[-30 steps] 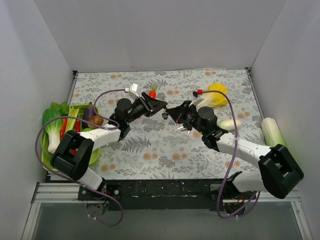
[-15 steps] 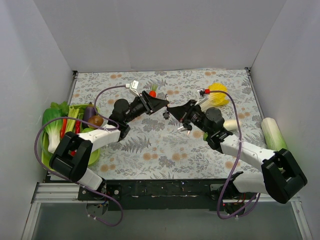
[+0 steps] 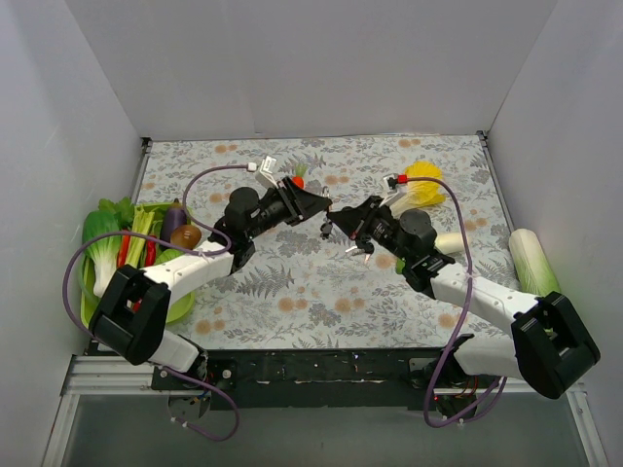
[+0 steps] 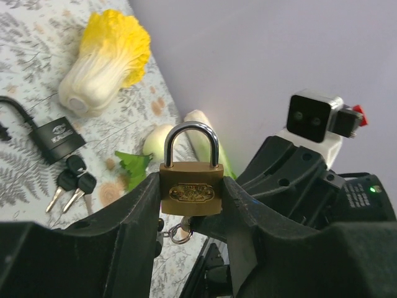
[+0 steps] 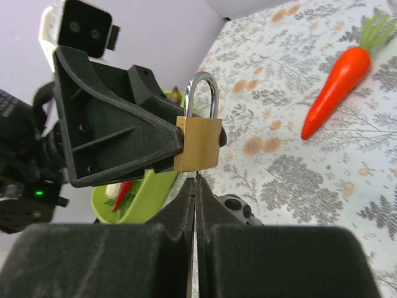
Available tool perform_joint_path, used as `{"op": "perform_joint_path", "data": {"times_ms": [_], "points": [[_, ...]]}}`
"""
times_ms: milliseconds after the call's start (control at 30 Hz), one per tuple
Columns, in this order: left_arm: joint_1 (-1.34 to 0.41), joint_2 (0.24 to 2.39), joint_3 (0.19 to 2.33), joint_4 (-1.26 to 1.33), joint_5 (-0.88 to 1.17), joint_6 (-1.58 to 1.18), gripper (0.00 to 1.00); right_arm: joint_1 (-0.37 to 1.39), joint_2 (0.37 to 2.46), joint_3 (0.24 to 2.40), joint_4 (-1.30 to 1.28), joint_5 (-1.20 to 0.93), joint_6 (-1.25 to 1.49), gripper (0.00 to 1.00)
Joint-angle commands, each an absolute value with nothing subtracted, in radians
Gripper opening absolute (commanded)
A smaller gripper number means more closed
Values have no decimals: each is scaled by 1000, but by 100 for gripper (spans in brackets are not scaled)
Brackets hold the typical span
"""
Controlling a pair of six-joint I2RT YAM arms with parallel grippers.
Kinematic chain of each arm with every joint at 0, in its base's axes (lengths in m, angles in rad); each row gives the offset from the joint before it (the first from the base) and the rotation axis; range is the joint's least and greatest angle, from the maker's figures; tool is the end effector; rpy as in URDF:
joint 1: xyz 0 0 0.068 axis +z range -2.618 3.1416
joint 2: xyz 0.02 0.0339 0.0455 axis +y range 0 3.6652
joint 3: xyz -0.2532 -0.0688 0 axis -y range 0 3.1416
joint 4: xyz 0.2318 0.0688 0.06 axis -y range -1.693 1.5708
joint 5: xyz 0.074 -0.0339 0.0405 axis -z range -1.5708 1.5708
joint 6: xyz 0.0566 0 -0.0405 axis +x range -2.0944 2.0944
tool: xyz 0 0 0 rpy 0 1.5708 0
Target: Unlock with the key
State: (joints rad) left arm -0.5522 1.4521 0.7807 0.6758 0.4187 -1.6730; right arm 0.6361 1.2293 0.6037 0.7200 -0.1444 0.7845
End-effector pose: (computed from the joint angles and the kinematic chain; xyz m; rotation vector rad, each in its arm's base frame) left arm 0.2727 -0.1951 0.2682 -0.6859 1.8781 -1.9452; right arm 0.2266 0.1774 0.2772 -0.0083 1.6090 1.2375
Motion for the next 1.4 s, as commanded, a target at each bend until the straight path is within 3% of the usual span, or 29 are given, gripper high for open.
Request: {"op": "perform_joint_path", "data": {"times_ms": [0,100,433,533,1367], "points": [[-612,1379,850,399,410,-1608,0,655,1210,632,663,-6,692,1],[-612,1381,865,356,380,-1591,0,676,1204,641,626,51,652,2],[-614,1385,887,302,339,-1557,0,713,1129,649,523,137,589,39],[-612,1388,888,299,339,-1557,0,722,1115,644,505,146,583,43],[-611,1379,880,304,328,-1559,0,870,1150,655,440,272,561,42]]}}
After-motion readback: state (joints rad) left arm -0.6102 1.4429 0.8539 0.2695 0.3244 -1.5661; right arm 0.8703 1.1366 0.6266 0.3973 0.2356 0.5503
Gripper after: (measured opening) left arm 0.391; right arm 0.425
